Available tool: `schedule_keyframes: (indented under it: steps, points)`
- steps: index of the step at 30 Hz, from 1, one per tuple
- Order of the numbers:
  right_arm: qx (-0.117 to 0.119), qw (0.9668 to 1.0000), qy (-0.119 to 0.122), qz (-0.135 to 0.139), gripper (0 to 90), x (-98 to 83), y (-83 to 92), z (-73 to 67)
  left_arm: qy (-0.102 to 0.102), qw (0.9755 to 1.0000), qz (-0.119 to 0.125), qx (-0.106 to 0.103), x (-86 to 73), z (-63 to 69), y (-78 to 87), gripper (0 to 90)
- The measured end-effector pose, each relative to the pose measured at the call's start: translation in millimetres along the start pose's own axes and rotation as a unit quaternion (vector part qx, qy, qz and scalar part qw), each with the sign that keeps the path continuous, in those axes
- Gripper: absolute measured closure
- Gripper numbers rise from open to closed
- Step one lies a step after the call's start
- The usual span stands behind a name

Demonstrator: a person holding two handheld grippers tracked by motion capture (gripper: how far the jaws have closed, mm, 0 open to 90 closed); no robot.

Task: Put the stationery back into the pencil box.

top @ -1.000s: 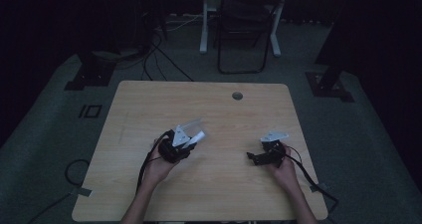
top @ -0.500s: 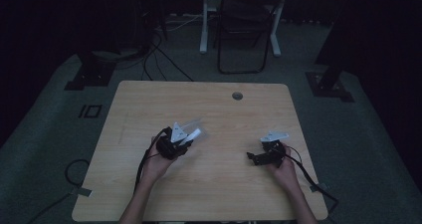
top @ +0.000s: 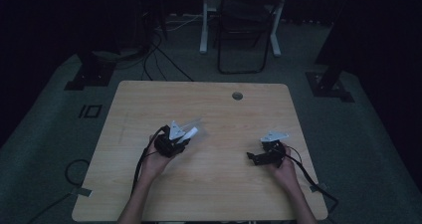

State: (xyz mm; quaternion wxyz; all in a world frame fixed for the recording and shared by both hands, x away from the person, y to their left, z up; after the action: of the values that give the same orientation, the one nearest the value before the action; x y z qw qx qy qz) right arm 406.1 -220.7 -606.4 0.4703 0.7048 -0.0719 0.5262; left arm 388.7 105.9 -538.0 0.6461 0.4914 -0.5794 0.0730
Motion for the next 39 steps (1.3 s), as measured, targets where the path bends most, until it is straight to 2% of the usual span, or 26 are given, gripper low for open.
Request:
schedule_keyframes:
  steps: [25,39]
  points:
    - [0.0,1.0,0.0,0.0,11.6,0.0,0.0,0.0,-0.008,0.9998,-0.015,0.012,-8.3,-8.1,-10.1,70.4]
    - [0.0,1.0,0.0,0.0,11.6,0.0,0.0,0.0,0.0,0.9993,-0.033,0.018,-20.7,-13.7,-18.3,70.4]
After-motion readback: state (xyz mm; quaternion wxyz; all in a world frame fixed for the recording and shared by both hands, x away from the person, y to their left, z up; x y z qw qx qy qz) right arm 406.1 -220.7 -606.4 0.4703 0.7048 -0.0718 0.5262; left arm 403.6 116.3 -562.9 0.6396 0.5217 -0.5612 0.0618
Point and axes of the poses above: each handheld gripper's, and its own axes: y roughly backward along the jaws, x roughly out of its top, z roughly to its right, the point moved 6 cm from there along -y, roughly forward along the jaws, and after that the axes turned 7 degrees about z, right-handed, at the moved point
